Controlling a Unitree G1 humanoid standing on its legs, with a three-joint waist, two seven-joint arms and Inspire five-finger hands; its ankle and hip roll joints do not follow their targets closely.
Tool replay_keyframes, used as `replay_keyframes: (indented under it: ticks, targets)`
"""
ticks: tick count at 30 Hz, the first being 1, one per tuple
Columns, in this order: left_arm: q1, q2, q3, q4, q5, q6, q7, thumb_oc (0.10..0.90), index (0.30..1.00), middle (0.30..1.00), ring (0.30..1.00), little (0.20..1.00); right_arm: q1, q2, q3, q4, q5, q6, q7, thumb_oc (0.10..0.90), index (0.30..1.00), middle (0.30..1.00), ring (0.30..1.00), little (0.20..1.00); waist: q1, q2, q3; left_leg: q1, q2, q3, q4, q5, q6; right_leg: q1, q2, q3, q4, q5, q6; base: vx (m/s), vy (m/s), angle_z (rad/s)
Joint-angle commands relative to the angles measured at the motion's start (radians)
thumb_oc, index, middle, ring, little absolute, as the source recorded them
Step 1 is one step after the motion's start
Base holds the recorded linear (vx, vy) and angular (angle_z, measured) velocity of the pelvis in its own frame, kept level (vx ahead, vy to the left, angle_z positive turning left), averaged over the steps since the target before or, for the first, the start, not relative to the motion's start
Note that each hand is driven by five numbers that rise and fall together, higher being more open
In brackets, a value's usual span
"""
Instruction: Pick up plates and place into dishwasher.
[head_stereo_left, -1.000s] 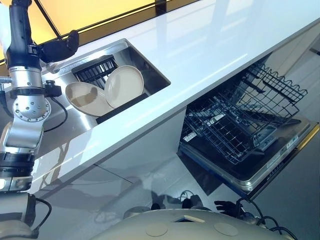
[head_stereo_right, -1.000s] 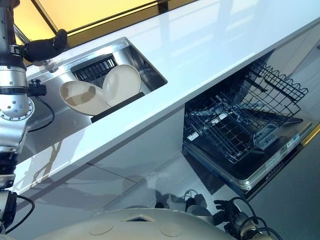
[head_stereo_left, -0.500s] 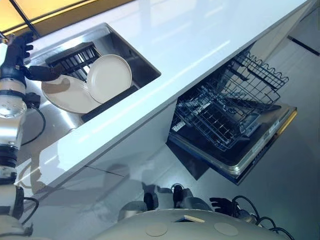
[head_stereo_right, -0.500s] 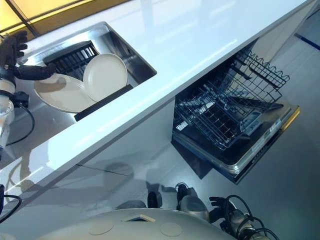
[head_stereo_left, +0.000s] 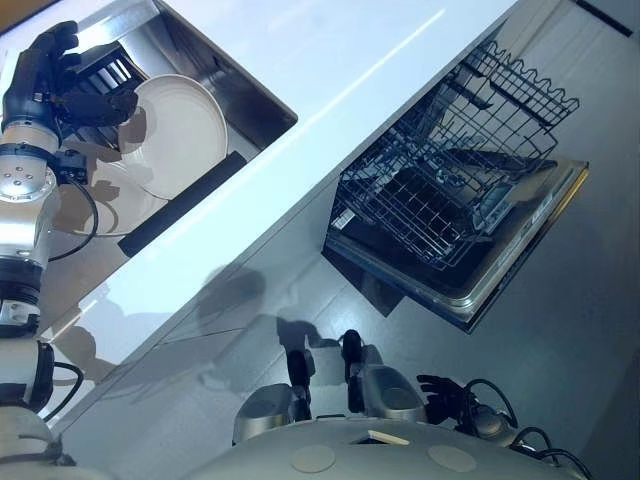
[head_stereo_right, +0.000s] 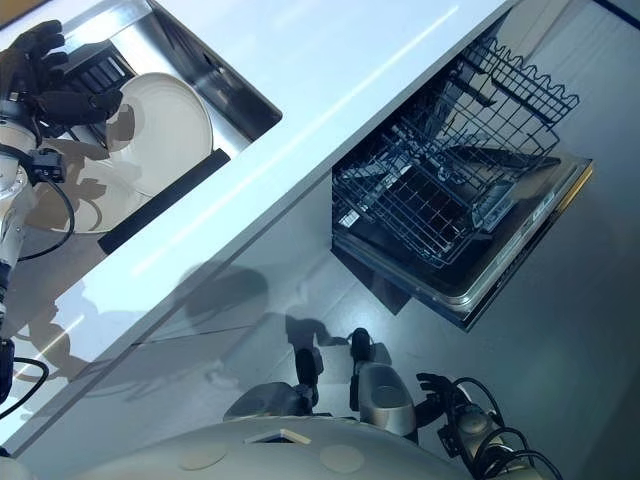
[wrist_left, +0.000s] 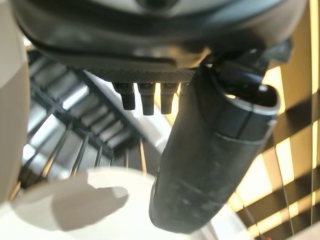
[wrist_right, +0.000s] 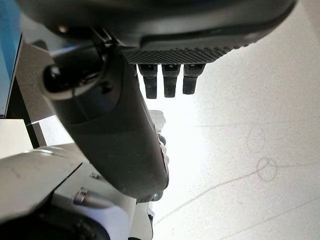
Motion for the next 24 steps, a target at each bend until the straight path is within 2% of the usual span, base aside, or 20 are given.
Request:
replay_keyframes:
  ticks: [1,3,5,8,20,22,23,24]
  targets:
    - [-0.187,0.025,0.008,-0.033,-0.052,-0.063,-0.072,0.800,0.900,0.900,0.900,0.900,0.018,-0.064,-0.031,0.016,0.034,-0.013,-0.007,0.800,0.900,0.900,0.900,0.900,-0.005,0.051,-0.058,-0.117,-0.038,0.015,0.138,-0.090,0.026,-0.096,-0.044,0.021,0.197,-0.099,0.144,0.04,0.023,-0.04]
    - [-0.195,0.023,-0.014,-0.036,-0.067,-0.012,-0.163,0.800,0.900,0.900,0.900,0.900,0.017,-0.069,-0.041,0.017,0.025,-0.018,-0.003,0.800,0.900,0.900,0.900,0.900,-0.008,0.056,-0.057,-0.117,-0.040,0.017,0.141,-0.090,0.027,-0.100,-0.046,0.020,0.205,-0.097,0.145,0.04,0.028,-0.05]
    - [-0.198,0.021,-0.024,-0.037,-0.054,0.012,-0.207,0.800,0.900,0.900,0.900,0.900,0.017,-0.072,-0.044,0.014,0.028,-0.017,-0.001,0.800,0.900,0.900,0.900,0.900,-0.009,0.058,-0.057,-0.118,-0.042,0.017,0.143,-0.090,0.026,-0.101,-0.047,0.020,0.205,-0.098,0.144,0.00,0.000,0.00]
    - [-0.203,0.030,-0.056,-0.015,-0.064,0.069,-0.342,0.800,0.900,0.900,0.900,0.900,0.009,-0.081,-0.050,0.014,0.020,-0.017,0.008,0.800,0.900,0.900,0.900,0.900,-0.009,0.067,-0.055,-0.117,-0.045,0.017,0.144,-0.088,0.025,-0.100,-0.050,0.014,0.209,-0.100,0.140,0.00,0.000,0.00]
    - [-0.176,0.068,-0.110,0.000,-0.139,0.113,-0.610,0.800,0.900,0.900,0.900,0.900,0.005,-0.086,-0.077,0.028,0.049,0.007,0.014,0.800,0.900,0.900,0.900,0.900,-0.003,0.087,-0.062,-0.104,-0.048,0.016,0.137,-0.083,0.014,-0.085,-0.054,-0.010,0.200,-0.116,0.132,0.00,-0.002,0.01]
    - [-0.174,0.066,-0.109,-0.014,-0.171,0.101,-0.626,0.454,0.604,0.604,0.604,0.554,0.003,-0.086,-0.081,0.031,0.050,0.006,0.016,0.800,0.900,0.900,0.900,0.900,-0.002,0.088,-0.065,-0.103,-0.049,0.015,0.137,-0.083,0.013,-0.082,-0.055,-0.012,0.197,-0.118,0.130,-0.02,-0.019,0.05]
    - [-0.173,0.063,-0.109,-0.025,-0.191,0.102,-0.623,0.215,0.399,0.399,0.399,0.315,0.003,-0.086,-0.082,0.033,0.048,0.002,0.015,0.800,0.900,0.900,0.900,0.900,-0.002,0.088,-0.066,-0.102,-0.050,0.015,0.137,-0.083,0.012,-0.081,-0.055,-0.014,0.196,-0.120,0.130,-0.02,-0.016,0.06]
    - [-0.169,0.059,-0.105,-0.036,-0.202,0.099,-0.622,0.100,0.300,0.300,0.300,0.200,0.002,-0.086,-0.083,0.034,0.048,-0.001,0.013,0.800,0.900,0.900,0.900,0.900,-0.001,0.089,-0.068,-0.100,-0.050,0.015,0.136,-0.084,0.012,-0.078,-0.055,-0.016,0.194,-0.124,0.129,-0.02,-0.015,0.08]
